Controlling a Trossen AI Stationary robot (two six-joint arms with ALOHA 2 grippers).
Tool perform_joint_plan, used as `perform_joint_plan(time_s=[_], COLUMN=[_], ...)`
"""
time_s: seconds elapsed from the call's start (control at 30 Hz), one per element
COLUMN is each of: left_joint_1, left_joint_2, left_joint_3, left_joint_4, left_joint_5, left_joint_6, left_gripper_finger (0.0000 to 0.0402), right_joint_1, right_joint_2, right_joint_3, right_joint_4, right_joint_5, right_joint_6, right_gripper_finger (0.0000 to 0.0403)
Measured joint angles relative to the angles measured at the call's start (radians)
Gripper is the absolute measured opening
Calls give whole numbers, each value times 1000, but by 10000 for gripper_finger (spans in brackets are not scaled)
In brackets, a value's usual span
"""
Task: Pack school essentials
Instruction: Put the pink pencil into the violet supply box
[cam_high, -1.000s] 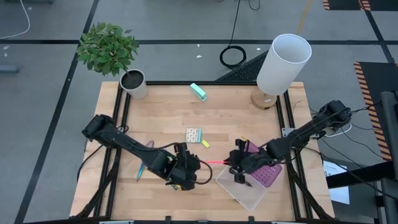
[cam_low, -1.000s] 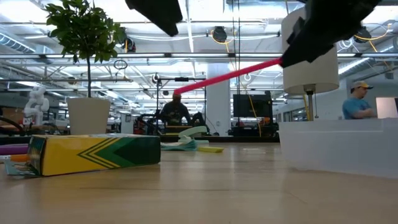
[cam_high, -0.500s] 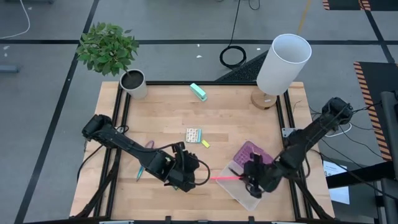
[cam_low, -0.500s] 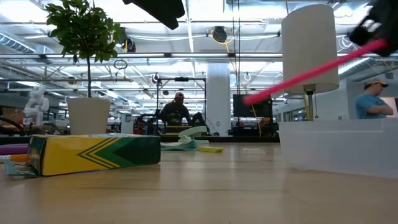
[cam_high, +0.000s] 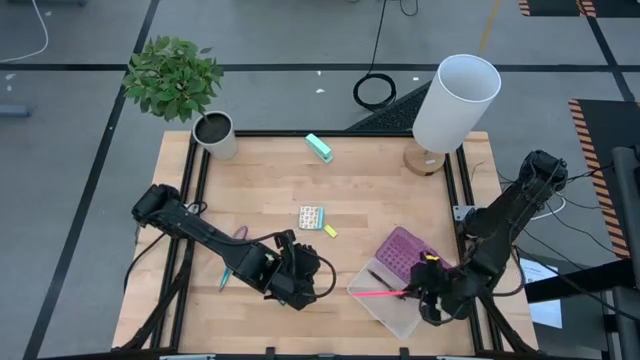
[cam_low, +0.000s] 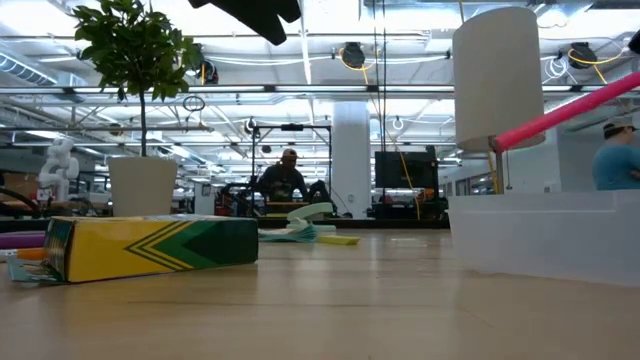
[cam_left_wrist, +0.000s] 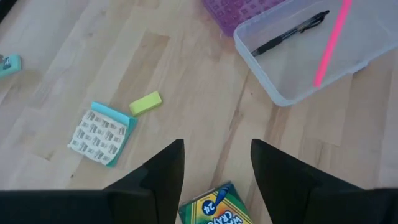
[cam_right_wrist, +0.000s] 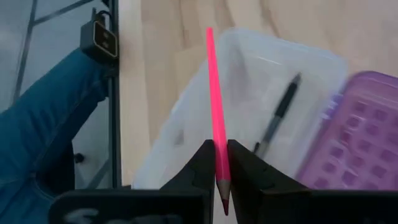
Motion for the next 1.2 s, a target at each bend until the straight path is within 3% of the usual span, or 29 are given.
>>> perform_joint_plan(time_s=[0.3,0.8,1.2], left_joint_1=[-4,-4,-4], left_joint_2=[0,1,1], left_joint_3=[0,0,0], left_joint_4=[38,39,39], left_joint_5=[0,0,0], left_joint_6=[48,36,36], left_gripper_finger=[186,186,186], right_joint_1=[28,-28,-41], right_joint_2=[-35,56,65], right_joint_3=[0,0,0], right_joint_4=[-241,-244,-232], right_joint_5=[52,-28,-32], right_joint_6=[205,236,228], right_gripper_finger=[19,29,29])
